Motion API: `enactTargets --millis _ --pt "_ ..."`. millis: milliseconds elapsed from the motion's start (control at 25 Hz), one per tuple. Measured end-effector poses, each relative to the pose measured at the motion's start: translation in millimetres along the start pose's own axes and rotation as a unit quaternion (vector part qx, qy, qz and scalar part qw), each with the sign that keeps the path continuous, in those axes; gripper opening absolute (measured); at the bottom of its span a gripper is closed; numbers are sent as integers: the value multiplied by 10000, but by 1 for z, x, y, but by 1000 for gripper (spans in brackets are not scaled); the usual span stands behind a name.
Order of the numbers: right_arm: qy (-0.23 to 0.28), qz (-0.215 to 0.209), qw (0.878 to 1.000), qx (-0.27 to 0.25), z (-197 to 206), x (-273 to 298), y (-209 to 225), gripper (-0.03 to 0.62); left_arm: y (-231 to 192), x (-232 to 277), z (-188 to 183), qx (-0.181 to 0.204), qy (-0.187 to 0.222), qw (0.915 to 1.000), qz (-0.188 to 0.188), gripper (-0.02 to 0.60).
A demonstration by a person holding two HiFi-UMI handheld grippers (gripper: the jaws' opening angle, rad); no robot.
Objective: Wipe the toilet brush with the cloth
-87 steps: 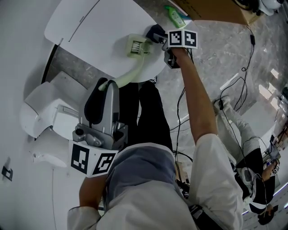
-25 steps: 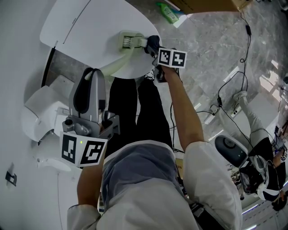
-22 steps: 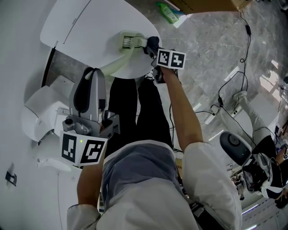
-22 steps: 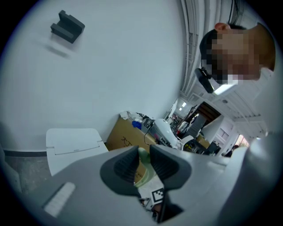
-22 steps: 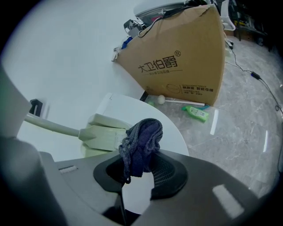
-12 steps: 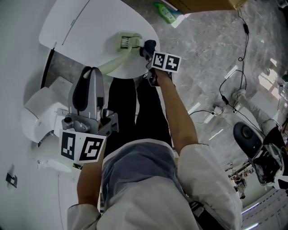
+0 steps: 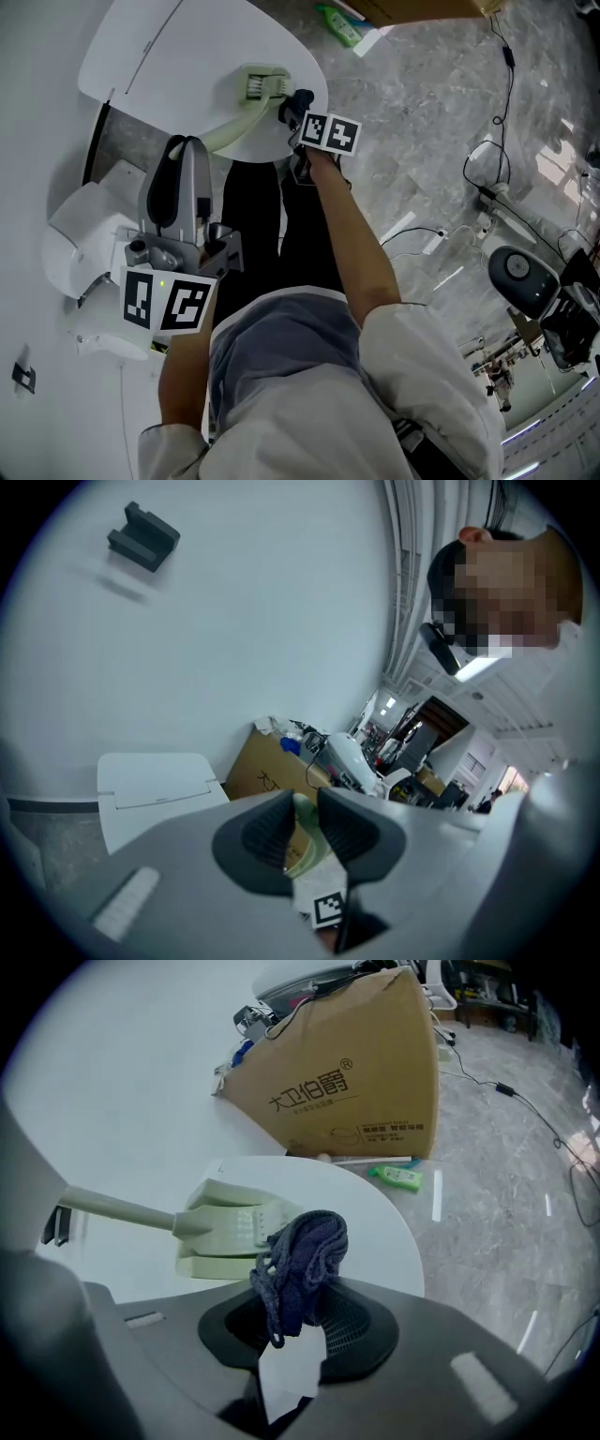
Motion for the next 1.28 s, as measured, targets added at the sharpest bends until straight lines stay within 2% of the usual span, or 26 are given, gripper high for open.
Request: enactTargets --millis 280,560,880,1160,1280 --pt "36 -147 9951 979 11 1 -7 97 0 -1 -1 -10 -17 10000 1 0" --pt "180 -443 9768 2087 24 5 -15 95 0 -1 0 1 -22 10000 13 0" --pt "321 -883 9406 3263 36 11 -27 94 0 -3 2 19 -31 10000 37 0" --pt "403 -1264 9039 4067 43 18 -42 94 -1 -5 1 27 -42 10000 68 0" --pt "430 -1372 8940 4243 45 21 -47 93 -2 -5 2 36 -41 10000 84 0"
Point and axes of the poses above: the fingertips, and each gripper's own axes: x forward along the fingers, y to its right, z out of its underside, the point moved 3 cm from there along -x, backward along the fingers, and after that the axes turned 9 degrees about z, right-handed, at the moved point
